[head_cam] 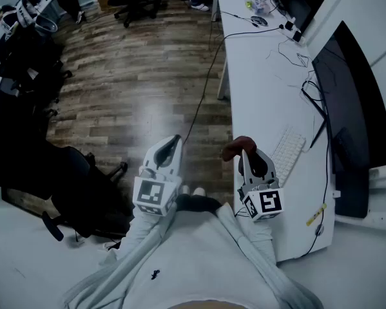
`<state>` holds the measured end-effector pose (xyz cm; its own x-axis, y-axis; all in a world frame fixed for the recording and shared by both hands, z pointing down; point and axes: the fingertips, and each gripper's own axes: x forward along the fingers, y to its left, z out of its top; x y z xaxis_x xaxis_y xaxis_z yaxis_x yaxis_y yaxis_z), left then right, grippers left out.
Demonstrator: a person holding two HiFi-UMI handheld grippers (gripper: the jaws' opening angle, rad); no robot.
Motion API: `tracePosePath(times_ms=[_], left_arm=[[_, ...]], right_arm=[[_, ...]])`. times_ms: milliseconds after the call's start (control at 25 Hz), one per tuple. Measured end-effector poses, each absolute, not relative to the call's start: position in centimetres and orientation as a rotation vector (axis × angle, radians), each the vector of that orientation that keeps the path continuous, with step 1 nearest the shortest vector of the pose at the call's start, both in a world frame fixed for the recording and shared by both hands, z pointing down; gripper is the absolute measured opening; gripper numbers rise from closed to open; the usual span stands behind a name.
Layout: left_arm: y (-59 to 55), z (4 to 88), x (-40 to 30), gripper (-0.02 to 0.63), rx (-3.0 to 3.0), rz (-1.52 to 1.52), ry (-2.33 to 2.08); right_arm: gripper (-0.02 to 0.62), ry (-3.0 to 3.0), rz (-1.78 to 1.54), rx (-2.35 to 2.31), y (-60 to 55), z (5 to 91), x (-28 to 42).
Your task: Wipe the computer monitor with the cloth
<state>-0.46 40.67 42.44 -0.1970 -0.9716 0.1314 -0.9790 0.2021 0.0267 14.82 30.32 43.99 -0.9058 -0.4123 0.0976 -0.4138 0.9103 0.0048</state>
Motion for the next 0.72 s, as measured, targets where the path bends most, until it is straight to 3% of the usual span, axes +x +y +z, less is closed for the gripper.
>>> tracePosePath(times_ms=[720], left_arm=[[40.1, 43.9, -3.2, 0.021, 1.866, 0.001, -2.316]], right_arm=[[0.035, -2.954, 0.034, 0.580, 30.3, 45.4, 11.3]])
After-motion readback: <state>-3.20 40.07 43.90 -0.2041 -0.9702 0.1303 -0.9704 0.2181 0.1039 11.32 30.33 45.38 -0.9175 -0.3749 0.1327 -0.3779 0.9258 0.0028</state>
